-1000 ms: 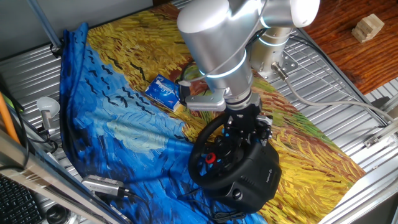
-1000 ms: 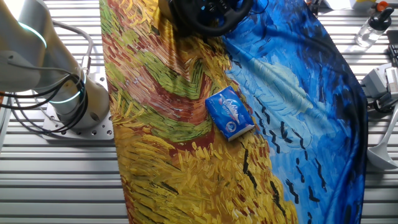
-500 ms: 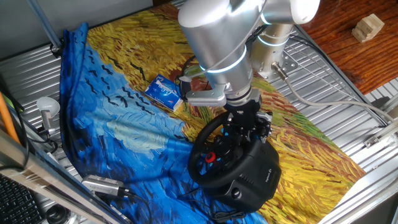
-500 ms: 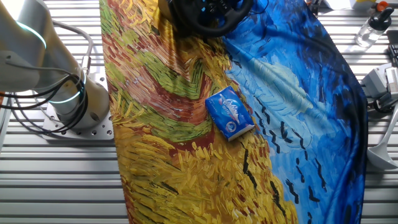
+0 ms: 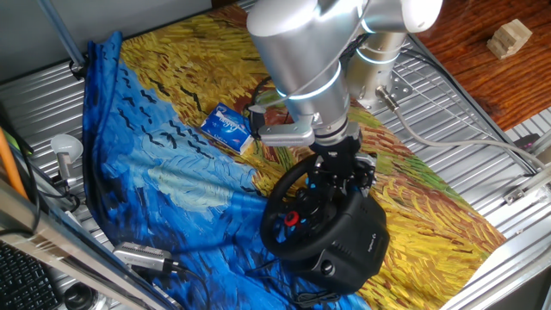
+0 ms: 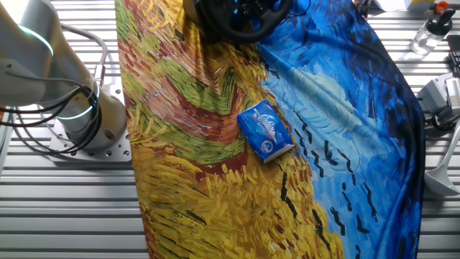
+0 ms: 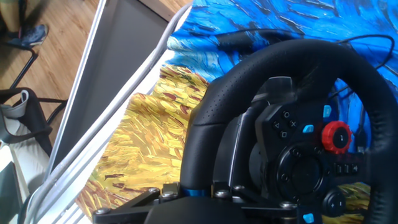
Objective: Rotate the steering wheel 90 degrees counterclockwise
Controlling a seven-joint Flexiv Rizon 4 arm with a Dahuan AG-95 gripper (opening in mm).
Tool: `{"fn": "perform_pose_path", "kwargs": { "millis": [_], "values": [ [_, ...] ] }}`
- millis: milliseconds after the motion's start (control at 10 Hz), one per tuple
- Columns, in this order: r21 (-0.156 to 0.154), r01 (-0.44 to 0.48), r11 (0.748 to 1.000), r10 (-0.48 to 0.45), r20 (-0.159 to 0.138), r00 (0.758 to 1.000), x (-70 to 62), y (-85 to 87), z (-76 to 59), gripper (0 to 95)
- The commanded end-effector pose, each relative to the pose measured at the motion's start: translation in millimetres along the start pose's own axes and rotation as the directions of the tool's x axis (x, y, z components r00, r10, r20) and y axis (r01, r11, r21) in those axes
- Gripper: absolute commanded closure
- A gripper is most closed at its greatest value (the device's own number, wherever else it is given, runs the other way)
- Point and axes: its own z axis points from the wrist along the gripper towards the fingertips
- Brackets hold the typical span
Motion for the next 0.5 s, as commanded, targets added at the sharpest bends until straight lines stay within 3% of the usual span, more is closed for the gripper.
{"fn": "perform_pose_path", "kwargs": {
  "millis": [100,500],
  "values": [
    [0.003,0.011,1.0,-0.011,0.004,1.0,2.8,-0.5,0.1,95.0],
    [0.004,0.041,0.999,-0.041,0.006,0.999,6.8,-1.2,0.1,95.0]
  ]
}}
